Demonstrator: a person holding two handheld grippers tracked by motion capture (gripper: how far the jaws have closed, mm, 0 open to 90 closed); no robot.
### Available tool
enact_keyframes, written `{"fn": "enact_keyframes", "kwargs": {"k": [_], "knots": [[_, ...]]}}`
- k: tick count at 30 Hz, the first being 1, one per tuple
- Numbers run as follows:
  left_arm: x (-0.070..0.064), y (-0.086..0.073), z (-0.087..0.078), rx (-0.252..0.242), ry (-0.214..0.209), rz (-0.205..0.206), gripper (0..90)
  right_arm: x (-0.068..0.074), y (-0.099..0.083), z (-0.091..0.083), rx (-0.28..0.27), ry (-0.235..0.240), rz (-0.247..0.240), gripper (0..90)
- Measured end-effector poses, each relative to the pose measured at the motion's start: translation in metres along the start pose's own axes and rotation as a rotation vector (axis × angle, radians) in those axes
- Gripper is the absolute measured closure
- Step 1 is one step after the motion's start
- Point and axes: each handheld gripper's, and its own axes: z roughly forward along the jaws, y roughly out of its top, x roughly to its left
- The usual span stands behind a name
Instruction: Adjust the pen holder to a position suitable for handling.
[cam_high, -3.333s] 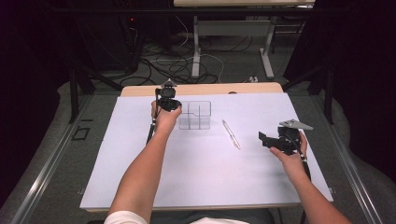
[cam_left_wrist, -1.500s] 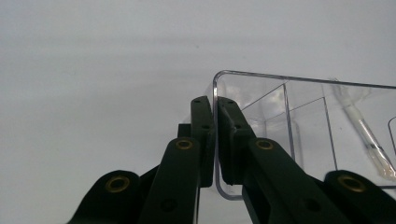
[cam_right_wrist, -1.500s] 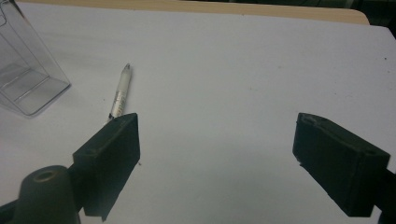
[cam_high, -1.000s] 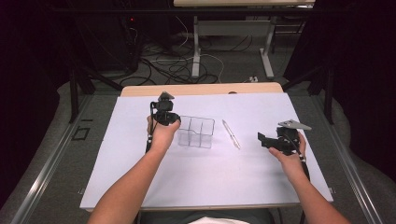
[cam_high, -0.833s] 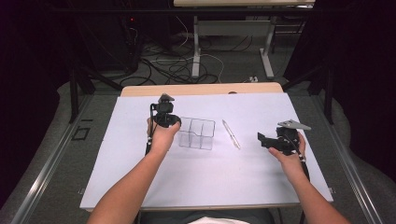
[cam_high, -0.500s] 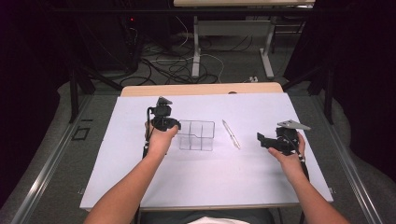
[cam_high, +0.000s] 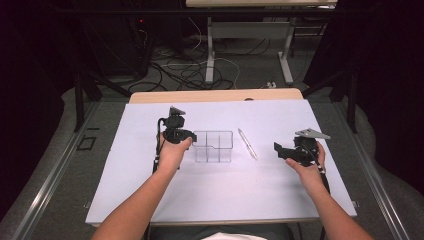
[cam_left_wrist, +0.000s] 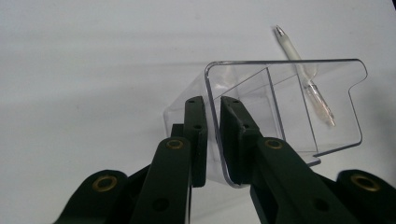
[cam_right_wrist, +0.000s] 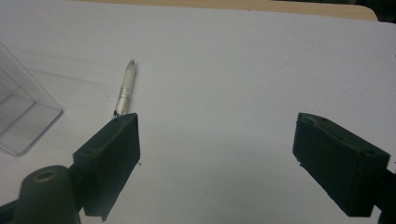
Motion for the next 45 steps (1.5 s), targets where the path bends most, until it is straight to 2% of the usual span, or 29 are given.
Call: {"fn": "enact_keyframes", "kwargs": {"k": [2, 3, 4, 12, 19, 22, 25, 28, 29, 41, 45], "knots": [[-0.001, -0.001, 0.001, 0.005, -0.004, 0.003, 81.0, 0.0, 0.0, 0.0, 0.0, 0.0, 0.0, 14.5], [-0.001, -0.001, 0.0, 0.014, 0.0, 0.018, 80.9, 0.0, 0.0, 0.0, 0.001, 0.001, 0.001, 14.5], [-0.002, -0.002, 0.001, 0.009, -0.009, 0.007, 80.6, -0.001, 0.0, 0.0, 0.001, -0.001, -0.006, 14.6], [-0.002, -0.008, 0.0, 0.026, -0.038, 0.008, 78.5, 0.0, -0.001, 0.0, 0.003, 0.0, -0.004, 14.6], [-0.001, -0.012, -0.002, 0.019, -0.053, 0.005, 76.6, 0.0, -0.001, 0.001, 0.006, 0.003, -0.001, 14.6], [-0.002, -0.012, -0.002, 0.02, -0.071, -0.008, 76.1, 0.002, -0.001, 0.001, 0.005, 0.003, -0.004, 14.6], [-0.002, -0.013, -0.002, 0.027, -0.078, 0.002, 75.9, 0.002, -0.001, 0.002, 0.008, 0.004, -0.003, 14.6], [-0.003, -0.013, -0.002, 0.02, -0.067, 0.012, 75.6, 0.002, -0.001, 0.001, 0.01, 0.003, -0.002, 14.6], [-0.003, -0.013, -0.001, 0.02, -0.08, 0.006, 75.6, 0.002, -0.001, 0.001, 0.01, 0.003, -0.002, 14.6], [0.001, -0.014, -0.002, 0.009, -0.109, 0.021, 71.4, 0.001, -0.002, 0.001, 0.01, 0.007, -0.002, 14.7], [0.005, -0.015, -0.007, -0.011, -0.094, 0.036, 69.1, 0.001, -0.002, 0.001, 0.009, 0.005, 0.003, 14.7]]}}
